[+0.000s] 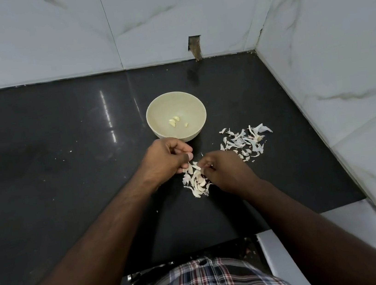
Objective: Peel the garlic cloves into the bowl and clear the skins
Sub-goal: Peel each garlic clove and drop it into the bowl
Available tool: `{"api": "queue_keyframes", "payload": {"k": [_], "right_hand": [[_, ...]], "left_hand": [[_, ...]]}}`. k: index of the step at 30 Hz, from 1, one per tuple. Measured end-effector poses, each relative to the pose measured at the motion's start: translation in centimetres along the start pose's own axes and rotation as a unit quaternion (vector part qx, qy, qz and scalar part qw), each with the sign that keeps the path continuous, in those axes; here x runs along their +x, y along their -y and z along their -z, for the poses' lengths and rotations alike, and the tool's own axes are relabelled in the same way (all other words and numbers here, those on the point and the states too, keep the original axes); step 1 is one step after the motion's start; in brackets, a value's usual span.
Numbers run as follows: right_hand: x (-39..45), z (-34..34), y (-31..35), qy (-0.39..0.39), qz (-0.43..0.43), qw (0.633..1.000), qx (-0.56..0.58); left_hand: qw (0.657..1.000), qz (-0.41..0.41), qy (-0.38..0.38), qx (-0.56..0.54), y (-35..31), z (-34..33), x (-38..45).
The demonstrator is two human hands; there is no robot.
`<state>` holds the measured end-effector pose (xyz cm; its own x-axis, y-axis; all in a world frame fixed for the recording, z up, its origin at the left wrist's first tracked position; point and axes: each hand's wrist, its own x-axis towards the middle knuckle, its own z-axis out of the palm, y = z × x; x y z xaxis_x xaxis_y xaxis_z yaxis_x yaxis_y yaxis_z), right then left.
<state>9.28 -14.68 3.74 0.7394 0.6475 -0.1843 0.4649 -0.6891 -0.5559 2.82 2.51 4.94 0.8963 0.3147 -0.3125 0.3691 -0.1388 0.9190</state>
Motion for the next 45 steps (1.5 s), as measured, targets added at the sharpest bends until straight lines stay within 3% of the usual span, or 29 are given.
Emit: {"api": "queue_keyframes", "payload": {"k": [3, 8, 17, 22, 25, 29, 32, 36, 45], "right_hand": [[-0.3, 0.5, -0.1, -0.005, -0.007, 1.0, 0.018], [-1.4, 0.3, -0.8, 0.075, 0.01, 0.997, 0.007], [-1.2, -1.4, -0.5, 0.027, 0.025, 0.999, -0.034], [-1.6, -0.4, -0.4, 0.004, -0.006, 0.999, 0.033], [-1.4, -0.2, -0.6, -0.026, -0.044, 0.991, 0.122], [-1.5, 0.2, 0.0, -0.029, -0.081, 0.939, 0.333], [-1.8, 0.8, 0.8, -0.042, -0.087, 0.899, 0.428], [-1.9, 0.9, 1.0, -0.055, -0.084, 0.89, 0.445], [-1.5, 1.9, 0.9, -0.057, -0.087, 0.879, 0.464]], "left_hand": [[0.995, 0.01, 0.045, 0.087, 1.0, 0.6, -0.1], [0.955, -0.016, 0.116, 0.273, 1.9, 0.6, -0.9], [0.919, -0.091, 0.111, 0.366, 2.2, -0.5, -1.7], [0.935, -0.09, 0.065, 0.337, 2.4, -0.6, -1.6], [0.961, -0.077, 0.038, 0.262, 2.1, -0.5, -1.8], [0.992, -0.06, 0.023, 0.107, 1.6, -0.9, -1.8], [0.998, -0.055, 0.007, 0.021, 1.2, -1.4, -2.0], [0.997, -0.054, -0.014, -0.058, 0.7, -1.9, -2.3], [0.994, -0.079, -0.054, -0.055, 0.0, -2.8, -2.3]]}}
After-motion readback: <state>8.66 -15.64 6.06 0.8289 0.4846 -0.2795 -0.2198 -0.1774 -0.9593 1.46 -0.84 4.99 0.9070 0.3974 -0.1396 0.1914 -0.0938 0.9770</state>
